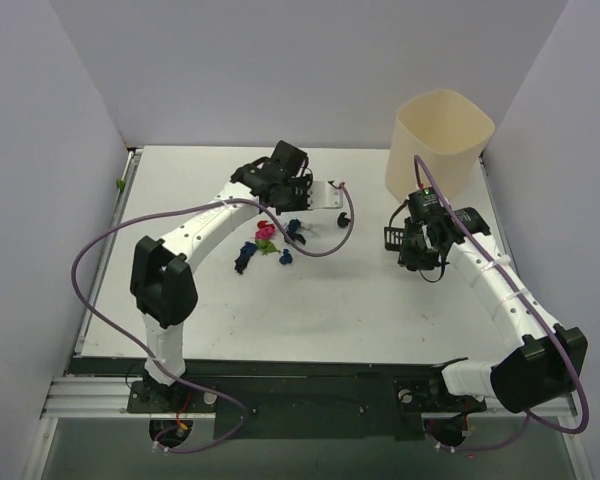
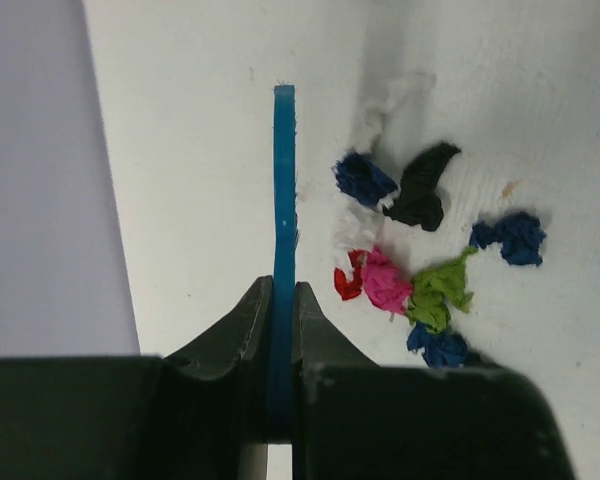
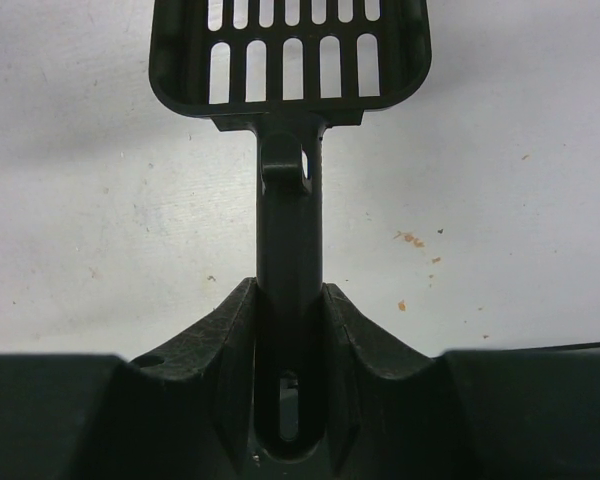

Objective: Sweep away the paper scraps from the table

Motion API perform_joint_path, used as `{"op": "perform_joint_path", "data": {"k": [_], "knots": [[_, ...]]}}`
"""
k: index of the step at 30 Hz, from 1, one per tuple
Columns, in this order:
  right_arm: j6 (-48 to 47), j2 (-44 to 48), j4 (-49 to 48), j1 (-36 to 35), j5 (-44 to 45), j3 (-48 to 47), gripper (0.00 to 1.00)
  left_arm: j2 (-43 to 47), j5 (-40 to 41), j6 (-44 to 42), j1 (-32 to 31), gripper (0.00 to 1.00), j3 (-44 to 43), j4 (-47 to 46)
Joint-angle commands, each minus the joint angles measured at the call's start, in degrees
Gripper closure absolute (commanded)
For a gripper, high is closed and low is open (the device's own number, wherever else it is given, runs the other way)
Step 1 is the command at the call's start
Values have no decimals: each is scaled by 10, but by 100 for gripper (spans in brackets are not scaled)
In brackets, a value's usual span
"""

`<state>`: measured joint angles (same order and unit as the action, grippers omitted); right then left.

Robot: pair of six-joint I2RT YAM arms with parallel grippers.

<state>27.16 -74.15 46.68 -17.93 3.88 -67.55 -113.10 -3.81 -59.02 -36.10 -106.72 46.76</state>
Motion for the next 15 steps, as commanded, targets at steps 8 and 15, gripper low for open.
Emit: {"op": "perform_joint_path", "data": {"k": [8,15], "knots": [[5,40,-1,4,4,22,100,-89,92,571,-11,100,-202,-170],[21,83,-1,11,21,36,100,-187,-34,959,2,100,-329,-160]]}}
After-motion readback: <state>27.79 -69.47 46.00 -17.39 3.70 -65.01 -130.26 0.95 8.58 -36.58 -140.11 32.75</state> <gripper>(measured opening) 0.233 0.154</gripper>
